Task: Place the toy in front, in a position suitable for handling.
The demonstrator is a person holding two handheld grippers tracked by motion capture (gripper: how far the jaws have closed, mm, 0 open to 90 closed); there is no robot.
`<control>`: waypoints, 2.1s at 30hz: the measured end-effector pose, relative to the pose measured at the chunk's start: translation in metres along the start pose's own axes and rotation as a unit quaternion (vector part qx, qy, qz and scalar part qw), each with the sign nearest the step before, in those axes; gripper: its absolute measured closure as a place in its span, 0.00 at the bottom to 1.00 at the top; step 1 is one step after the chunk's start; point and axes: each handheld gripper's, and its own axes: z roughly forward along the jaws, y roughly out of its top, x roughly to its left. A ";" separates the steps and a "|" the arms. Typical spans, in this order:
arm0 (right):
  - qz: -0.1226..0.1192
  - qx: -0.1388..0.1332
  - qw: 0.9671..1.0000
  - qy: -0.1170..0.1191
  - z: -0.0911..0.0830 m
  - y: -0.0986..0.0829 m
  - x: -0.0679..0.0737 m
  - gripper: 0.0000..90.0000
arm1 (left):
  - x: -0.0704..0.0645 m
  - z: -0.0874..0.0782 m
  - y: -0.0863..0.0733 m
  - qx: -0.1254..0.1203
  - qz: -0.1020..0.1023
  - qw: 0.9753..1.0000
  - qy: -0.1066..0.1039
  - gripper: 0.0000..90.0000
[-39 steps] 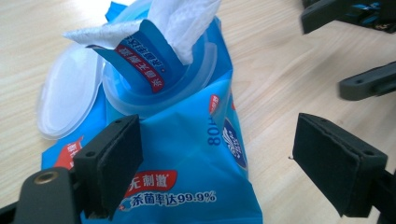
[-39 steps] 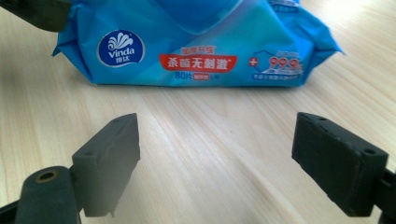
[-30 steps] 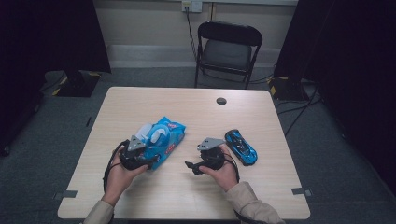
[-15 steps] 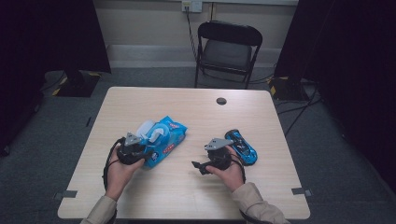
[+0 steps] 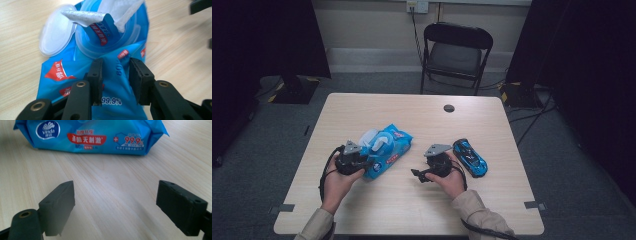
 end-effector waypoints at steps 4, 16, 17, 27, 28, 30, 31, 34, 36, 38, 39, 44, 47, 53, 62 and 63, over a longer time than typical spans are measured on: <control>-0.004 0.002 1.000 0.002 -0.001 0.000 0.002 0.16 | -0.004 -0.014 0.001 -0.014 -0.004 1.000 -0.020 0.72; -0.012 -0.002 1.000 0.000 -0.014 0.002 0.007 0.17 | -0.053 -0.002 0.004 0.003 0.048 0.994 -0.099 0.67; -0.014 -0.003 1.000 0.002 -0.013 0.002 0.007 0.19 | -0.055 0.003 0.003 0.007 0.050 0.994 -0.096 0.66; -0.014 0.001 1.000 0.001 0.013 0.008 0.000 0.42 | -0.047 0.026 -0.004 0.032 0.062 0.995 -0.070 0.68; -0.012 0.003 1.000 -0.001 0.017 0.009 -0.002 0.44 | -0.047 0.028 -0.005 0.033 0.058 0.995 -0.071 0.68; -0.008 0.004 1.000 0.004 0.024 0.012 -0.005 0.49 | -0.046 0.028 -0.005 0.035 0.058 0.995 -0.071 0.71; -0.005 0.007 1.000 0.000 0.028 0.014 -0.005 0.51 | -0.046 0.028 -0.005 0.035 0.057 0.995 -0.070 0.71; 0.001 0.006 1.000 0.006 0.038 0.019 -0.009 0.56 | -0.044 0.029 -0.004 0.036 0.056 0.996 -0.061 0.72; 0.000 0.011 1.000 0.005 0.045 0.022 -0.009 0.58 | -0.042 0.031 -0.005 0.038 0.054 0.996 -0.059 0.72; 0.000 0.000 1.000 -0.002 0.049 0.026 -0.008 0.62 | -0.041 0.031 -0.006 0.039 0.054 0.996 -0.058 0.72; 0.001 0.002 1.000 -0.003 0.051 0.027 -0.009 0.63 | -0.041 0.031 -0.006 0.039 0.052 0.996 -0.058 0.72; -0.006 0.011 1.000 0.009 0.065 0.034 -0.007 0.64 | -0.036 0.033 -0.005 0.042 0.048 0.997 -0.049 0.73; -0.009 0.011 1.000 0.009 0.070 0.038 -0.008 0.64 | -0.032 0.034 -0.004 0.040 0.042 0.997 -0.045 0.73; -0.010 0.009 1.000 0.005 0.084 0.047 -0.013 0.63 | -0.022 0.040 0.000 0.038 0.038 0.998 -0.032 0.73; -0.019 0.010 1.000 -0.001 0.102 0.062 -0.018 0.62 | -0.011 0.044 0.004 0.034 0.024 0.999 -0.022 0.72; -0.022 0.012 1.000 -0.003 0.101 0.062 -0.018 0.61 | -0.011 0.043 0.003 0.035 0.022 0.999 -0.024 0.71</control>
